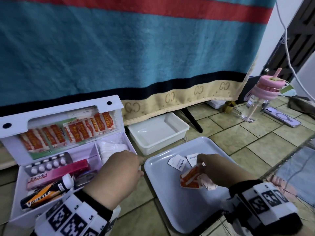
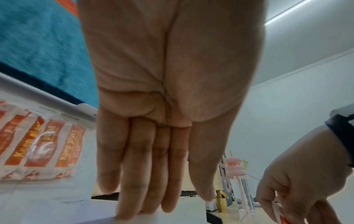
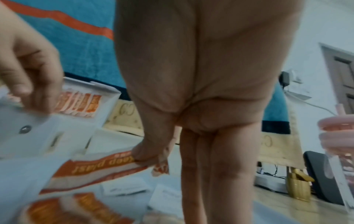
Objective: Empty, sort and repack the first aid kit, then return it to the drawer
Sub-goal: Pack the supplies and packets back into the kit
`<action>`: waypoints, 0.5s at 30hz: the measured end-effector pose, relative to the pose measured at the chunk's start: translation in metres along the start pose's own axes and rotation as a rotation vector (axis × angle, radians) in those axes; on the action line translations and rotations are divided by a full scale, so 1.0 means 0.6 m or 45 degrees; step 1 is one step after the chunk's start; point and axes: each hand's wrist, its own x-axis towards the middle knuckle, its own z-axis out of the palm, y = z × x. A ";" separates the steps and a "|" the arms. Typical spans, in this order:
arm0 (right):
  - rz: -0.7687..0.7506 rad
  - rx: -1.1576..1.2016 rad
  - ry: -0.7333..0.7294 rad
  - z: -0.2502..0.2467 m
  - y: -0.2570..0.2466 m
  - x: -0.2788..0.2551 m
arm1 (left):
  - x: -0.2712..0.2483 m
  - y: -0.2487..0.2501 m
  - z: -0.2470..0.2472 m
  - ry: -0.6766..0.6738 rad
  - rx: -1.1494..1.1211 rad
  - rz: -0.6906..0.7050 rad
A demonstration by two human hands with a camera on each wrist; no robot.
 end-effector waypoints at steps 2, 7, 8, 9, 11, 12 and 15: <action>-0.020 0.114 0.088 -0.018 0.004 0.005 | -0.007 -0.011 -0.004 -0.019 -0.119 -0.009; -0.358 0.632 0.435 -0.074 -0.079 0.020 | -0.037 -0.049 -0.023 -0.145 -0.505 -0.064; -0.419 0.777 0.429 -0.078 -0.108 0.028 | -0.041 -0.059 -0.029 -0.095 -0.538 -0.092; -0.482 0.924 0.382 -0.081 -0.137 0.037 | -0.045 -0.071 -0.035 -0.026 -0.540 -0.137; -0.606 1.133 0.235 -0.077 -0.194 0.062 | -0.051 -0.102 -0.047 0.140 -0.499 -0.280; -0.652 1.147 0.180 -0.073 -0.221 0.076 | -0.054 -0.120 -0.053 0.221 -0.456 -0.350; -0.780 1.003 0.196 -0.065 -0.290 0.119 | -0.061 -0.171 -0.065 0.382 -0.290 -0.461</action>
